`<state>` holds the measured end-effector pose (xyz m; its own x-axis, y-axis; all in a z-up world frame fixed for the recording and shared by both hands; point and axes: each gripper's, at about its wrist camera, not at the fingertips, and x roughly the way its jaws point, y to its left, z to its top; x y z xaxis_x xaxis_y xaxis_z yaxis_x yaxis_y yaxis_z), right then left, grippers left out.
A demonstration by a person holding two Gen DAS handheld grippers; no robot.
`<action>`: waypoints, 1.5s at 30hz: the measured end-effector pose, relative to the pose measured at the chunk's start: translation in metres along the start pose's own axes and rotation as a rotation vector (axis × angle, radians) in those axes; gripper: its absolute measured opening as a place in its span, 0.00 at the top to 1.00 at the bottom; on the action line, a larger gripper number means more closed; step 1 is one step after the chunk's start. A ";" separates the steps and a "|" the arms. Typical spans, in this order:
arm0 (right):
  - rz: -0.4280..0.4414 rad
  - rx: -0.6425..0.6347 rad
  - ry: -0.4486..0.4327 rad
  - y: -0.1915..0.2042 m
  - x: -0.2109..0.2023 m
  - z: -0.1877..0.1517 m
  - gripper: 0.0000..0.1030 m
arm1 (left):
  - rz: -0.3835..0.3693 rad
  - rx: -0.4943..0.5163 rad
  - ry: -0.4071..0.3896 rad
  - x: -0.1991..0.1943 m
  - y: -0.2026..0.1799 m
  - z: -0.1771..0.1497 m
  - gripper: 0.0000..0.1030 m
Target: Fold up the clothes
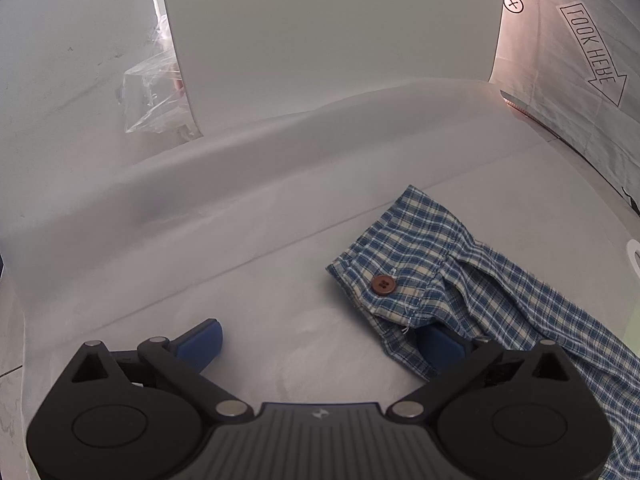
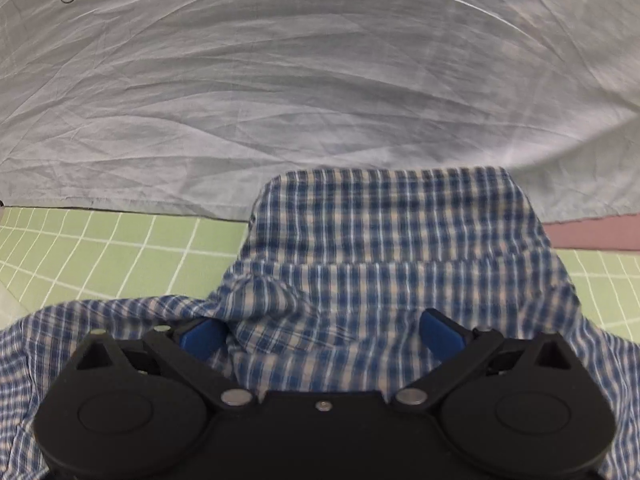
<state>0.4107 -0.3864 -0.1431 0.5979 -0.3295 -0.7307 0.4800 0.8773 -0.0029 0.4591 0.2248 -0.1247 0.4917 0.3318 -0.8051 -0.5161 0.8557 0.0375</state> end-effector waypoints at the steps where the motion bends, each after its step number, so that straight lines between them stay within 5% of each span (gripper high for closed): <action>1: 0.005 -0.002 0.000 0.000 0.004 0.005 0.00 | -0.001 -0.001 0.001 0.000 0.000 0.000 0.00; 8: -0.018 0.020 0.012 0.000 0.014 0.023 0.00 | 0.008 0.020 0.001 0.002 -0.006 0.006 0.01; 12: -0.009 0.146 0.012 -0.015 -0.011 0.025 0.00 | -0.010 0.019 -0.006 -0.001 -0.005 0.010 0.01; 20: -0.107 0.144 0.028 -0.050 -0.089 -0.030 0.00 | -0.126 0.027 -0.047 -0.017 -0.008 0.009 0.01; 32: -0.265 0.190 0.161 -0.094 -0.162 -0.125 0.00 | -0.336 -0.196 -0.032 -0.026 0.018 0.015 0.01; 45: -0.274 0.184 0.165 -0.097 -0.166 -0.131 0.00 | -0.312 -0.126 -0.002 -0.013 -0.006 0.011 0.02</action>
<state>0.1811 -0.3715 -0.1109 0.3269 -0.4701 -0.8198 0.7242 0.6820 -0.1022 0.4637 0.2201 -0.1080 0.6406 0.0624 -0.7653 -0.4233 0.8602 -0.2842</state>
